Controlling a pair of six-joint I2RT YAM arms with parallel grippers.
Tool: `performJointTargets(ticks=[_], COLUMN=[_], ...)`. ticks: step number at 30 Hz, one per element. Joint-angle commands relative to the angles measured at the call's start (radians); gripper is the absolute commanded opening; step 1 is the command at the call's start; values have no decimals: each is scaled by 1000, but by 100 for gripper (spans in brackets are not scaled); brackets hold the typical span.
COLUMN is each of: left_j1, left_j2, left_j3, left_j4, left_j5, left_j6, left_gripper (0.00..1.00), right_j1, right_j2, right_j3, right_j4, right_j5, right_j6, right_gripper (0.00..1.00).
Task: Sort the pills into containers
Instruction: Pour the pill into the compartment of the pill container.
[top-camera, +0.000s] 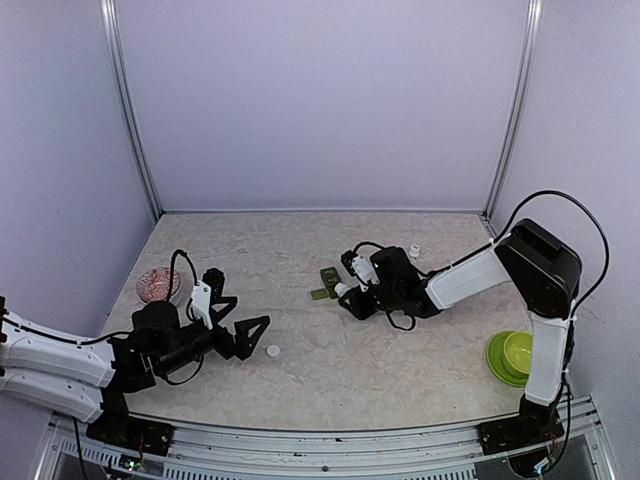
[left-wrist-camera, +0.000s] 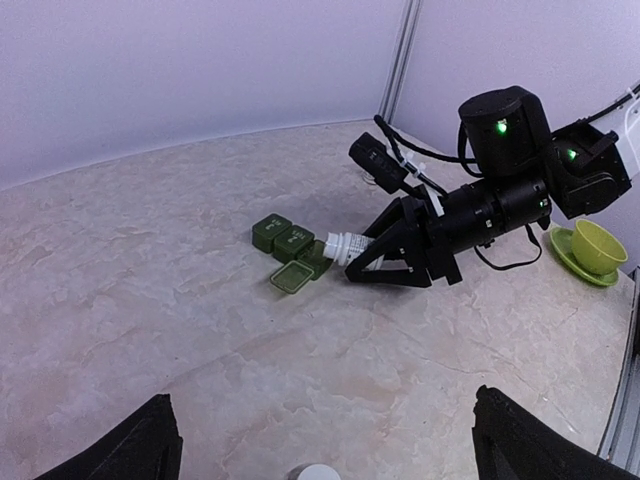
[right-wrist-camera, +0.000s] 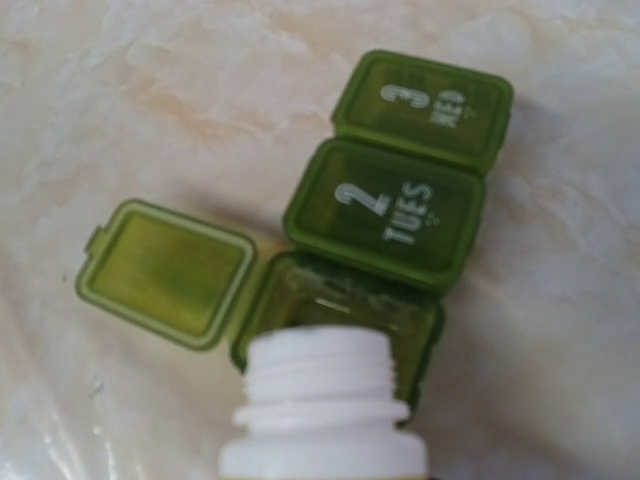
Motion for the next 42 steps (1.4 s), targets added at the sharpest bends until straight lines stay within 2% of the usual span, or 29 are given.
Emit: performJointTargets(ticks=[1,28,42], left_j1=[9,9,12], left_j2=[-1,-5,-7], left_j3=[-11,-11,-12], left_j4=[28,28,28], left_j5=[7,8,10], left_j6=[-2,-3,-4], left_gripper=[99,99,99], right_j1=[-8,-8,-8], right_j2=[-30,-33,-5], right_j3=[43,192,244], right_j4=[-90,-362,-437], right_j5=[0,1,-12], right_j6=[4,-25,-39], right_gripper=[12,12,12])
